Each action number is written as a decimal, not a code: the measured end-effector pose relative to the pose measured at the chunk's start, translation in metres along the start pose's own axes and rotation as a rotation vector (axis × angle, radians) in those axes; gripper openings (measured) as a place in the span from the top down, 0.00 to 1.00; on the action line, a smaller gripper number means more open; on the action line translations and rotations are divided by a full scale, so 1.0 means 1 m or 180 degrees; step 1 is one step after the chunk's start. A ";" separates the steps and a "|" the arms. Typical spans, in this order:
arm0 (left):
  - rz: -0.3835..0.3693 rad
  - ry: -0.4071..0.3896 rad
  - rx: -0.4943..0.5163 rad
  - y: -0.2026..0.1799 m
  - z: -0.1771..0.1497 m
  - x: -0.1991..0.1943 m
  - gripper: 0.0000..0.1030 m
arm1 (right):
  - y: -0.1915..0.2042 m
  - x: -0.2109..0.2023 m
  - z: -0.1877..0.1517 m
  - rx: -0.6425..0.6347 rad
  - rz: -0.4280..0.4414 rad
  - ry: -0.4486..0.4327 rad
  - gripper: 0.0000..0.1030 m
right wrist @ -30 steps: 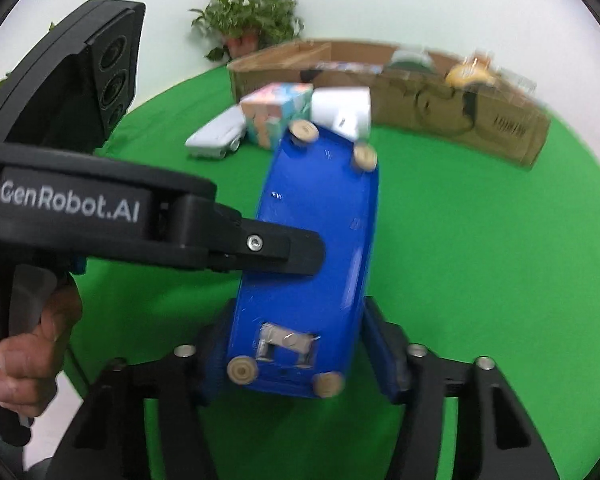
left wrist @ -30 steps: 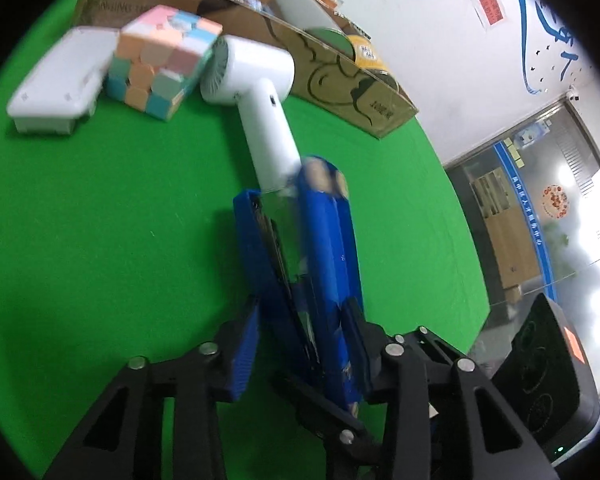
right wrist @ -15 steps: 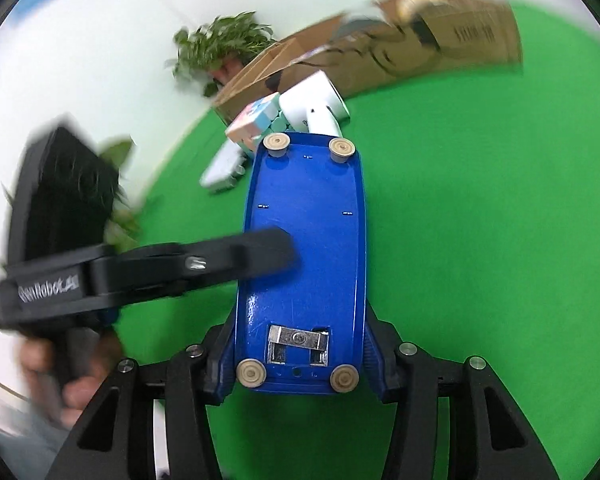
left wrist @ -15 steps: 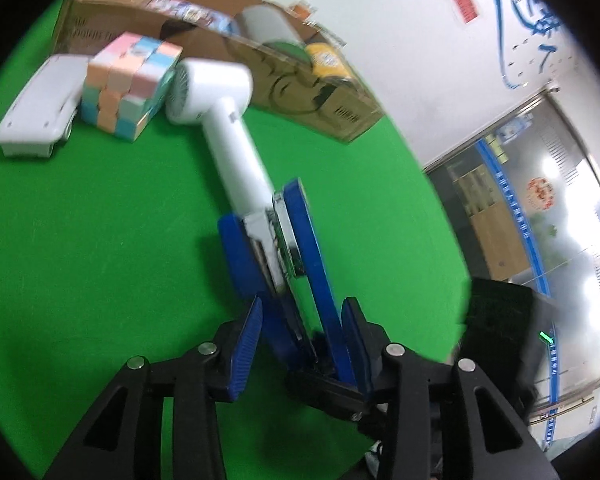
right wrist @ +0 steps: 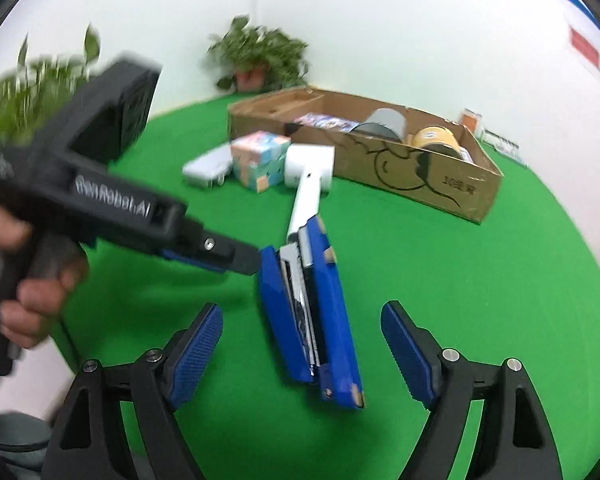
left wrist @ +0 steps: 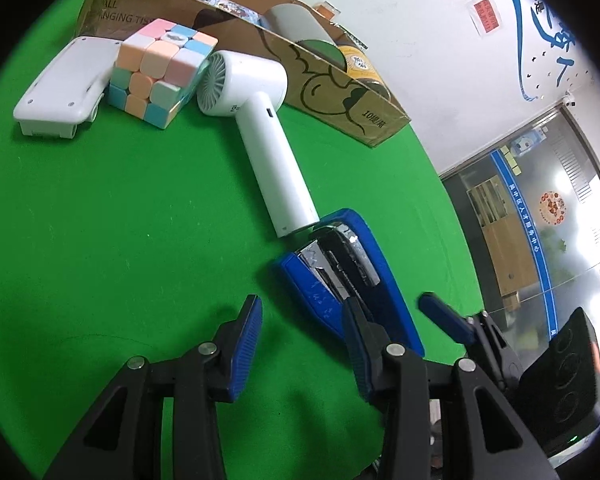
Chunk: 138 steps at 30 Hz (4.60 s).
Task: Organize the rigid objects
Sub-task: 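Lift the blue stapler off the table with the right gripper, then carry the stapler and lower it into the box onto the game box, then open the right gripper and withdraw it from the box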
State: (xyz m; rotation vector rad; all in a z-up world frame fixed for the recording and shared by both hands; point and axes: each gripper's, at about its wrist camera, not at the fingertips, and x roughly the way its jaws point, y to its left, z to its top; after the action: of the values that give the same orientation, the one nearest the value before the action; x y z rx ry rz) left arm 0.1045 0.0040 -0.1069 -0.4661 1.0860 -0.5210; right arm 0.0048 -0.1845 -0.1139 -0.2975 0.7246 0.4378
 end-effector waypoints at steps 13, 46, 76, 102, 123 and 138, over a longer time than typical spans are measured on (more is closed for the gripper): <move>-0.0097 0.0033 0.0067 -0.012 0.006 0.005 0.61 | -0.101 0.033 -0.034 0.2384 0.1571 0.0354 0.64; -0.0498 0.0638 0.0212 -0.065 0.024 0.088 0.41 | -0.071 0.004 -0.049 0.1847 0.0325 0.0103 0.51; -0.0222 -0.0402 0.0714 -0.099 0.154 -0.076 0.49 | -0.057 -0.024 0.167 0.1375 0.0733 -0.0758 0.52; -0.0115 0.0111 0.0010 0.042 0.280 -0.001 0.50 | -0.087 0.203 0.283 0.1708 0.1135 0.0259 0.52; 0.0233 -0.0184 -0.0063 0.070 0.291 -0.022 0.50 | -0.077 0.283 0.275 0.1904 0.1208 0.0553 0.61; 0.0515 -0.0892 0.0350 0.043 0.265 -0.065 0.50 | -0.065 0.277 0.283 0.1485 0.0991 0.0583 0.71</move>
State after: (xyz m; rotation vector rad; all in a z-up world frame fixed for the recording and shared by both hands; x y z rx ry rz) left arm 0.3295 0.1041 0.0177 -0.3398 0.8133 -0.3580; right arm 0.3814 -0.0483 -0.0966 0.2210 1.0333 0.5242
